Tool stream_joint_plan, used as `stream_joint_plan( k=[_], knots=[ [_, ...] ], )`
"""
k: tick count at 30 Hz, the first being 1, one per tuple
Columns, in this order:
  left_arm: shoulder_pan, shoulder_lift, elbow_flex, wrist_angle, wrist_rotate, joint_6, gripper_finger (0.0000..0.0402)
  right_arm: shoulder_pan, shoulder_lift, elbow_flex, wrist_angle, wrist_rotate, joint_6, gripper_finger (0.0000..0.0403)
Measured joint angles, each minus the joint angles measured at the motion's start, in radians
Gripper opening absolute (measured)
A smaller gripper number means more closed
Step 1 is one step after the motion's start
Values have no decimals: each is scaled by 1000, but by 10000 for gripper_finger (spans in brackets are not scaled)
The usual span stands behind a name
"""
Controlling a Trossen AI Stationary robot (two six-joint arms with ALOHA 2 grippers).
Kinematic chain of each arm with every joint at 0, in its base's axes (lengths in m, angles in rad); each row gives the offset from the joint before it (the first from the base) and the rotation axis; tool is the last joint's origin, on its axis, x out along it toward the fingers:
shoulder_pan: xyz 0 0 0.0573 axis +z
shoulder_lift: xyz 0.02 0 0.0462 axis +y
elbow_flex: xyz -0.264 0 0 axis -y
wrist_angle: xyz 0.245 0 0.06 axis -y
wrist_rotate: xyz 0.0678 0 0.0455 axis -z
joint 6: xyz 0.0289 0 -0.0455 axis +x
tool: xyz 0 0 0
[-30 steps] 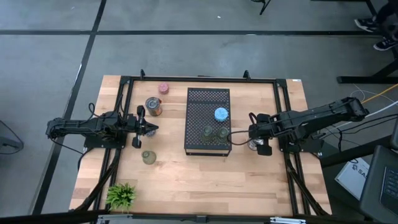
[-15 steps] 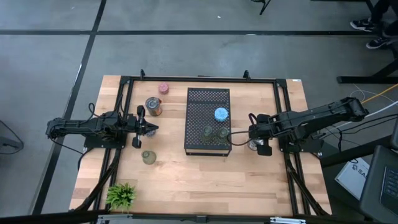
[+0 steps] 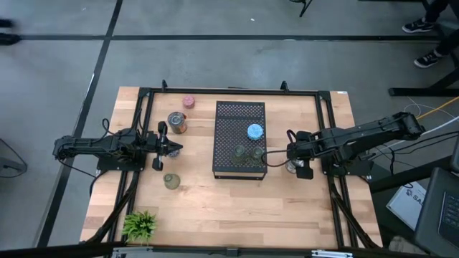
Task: Pick & Place candle stick holders
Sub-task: Put the brown scented candle on the shelf
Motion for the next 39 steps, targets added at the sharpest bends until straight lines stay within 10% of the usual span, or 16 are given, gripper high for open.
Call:
stream_joint_plan(
  k=[39],
  knots=[
    [0, 0, 0, 0, 0, 0, 6, -13, 68, 2, 0, -22, -7, 354]
  ],
)
